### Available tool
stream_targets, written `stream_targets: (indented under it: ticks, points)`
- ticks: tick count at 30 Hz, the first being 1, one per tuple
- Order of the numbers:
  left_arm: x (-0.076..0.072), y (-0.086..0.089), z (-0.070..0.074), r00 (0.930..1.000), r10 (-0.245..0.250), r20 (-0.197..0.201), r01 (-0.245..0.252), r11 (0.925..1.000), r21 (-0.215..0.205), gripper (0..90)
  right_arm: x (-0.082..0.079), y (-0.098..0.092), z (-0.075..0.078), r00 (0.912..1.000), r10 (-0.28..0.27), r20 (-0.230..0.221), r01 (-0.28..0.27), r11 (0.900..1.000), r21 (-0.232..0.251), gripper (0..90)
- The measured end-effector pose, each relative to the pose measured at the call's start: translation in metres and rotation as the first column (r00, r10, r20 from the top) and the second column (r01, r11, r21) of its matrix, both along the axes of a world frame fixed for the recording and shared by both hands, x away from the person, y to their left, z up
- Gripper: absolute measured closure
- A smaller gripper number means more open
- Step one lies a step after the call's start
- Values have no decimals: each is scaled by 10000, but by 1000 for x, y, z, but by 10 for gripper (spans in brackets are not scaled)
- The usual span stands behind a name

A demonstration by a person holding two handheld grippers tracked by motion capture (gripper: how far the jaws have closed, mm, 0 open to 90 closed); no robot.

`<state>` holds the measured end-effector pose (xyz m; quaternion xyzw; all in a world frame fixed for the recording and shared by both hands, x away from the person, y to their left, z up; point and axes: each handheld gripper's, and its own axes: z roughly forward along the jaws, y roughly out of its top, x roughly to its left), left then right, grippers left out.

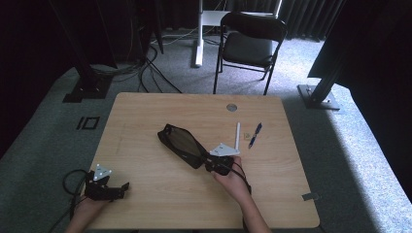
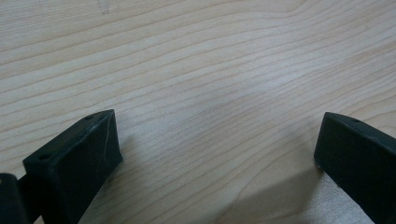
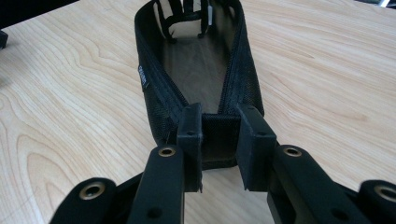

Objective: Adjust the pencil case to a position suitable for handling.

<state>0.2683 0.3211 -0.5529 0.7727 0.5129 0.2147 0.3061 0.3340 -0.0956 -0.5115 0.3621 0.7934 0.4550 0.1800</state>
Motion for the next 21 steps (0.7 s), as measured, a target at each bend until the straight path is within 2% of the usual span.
stream_targets:
  ticks: [8, 13, 21]
  points:
    - [0, 0, 0, 10000, -1, 0, 1, 10000, 0, 6, -13, -17, 0, 9998, -174, 22, 174, 9998, -80, 733]
    - [0, 0, 0, 10000, -1, 1, 1, 10000, 1, 6, -21, -30, -2, 9993, -360, -47, 361, 9993, 47, 733]
    - [0, 0, 0, 10000, -2, 1, 2, 10000, 3, 6, -35, -43, -1, 9990, -454, 9, 454, 9989, -133, 733]
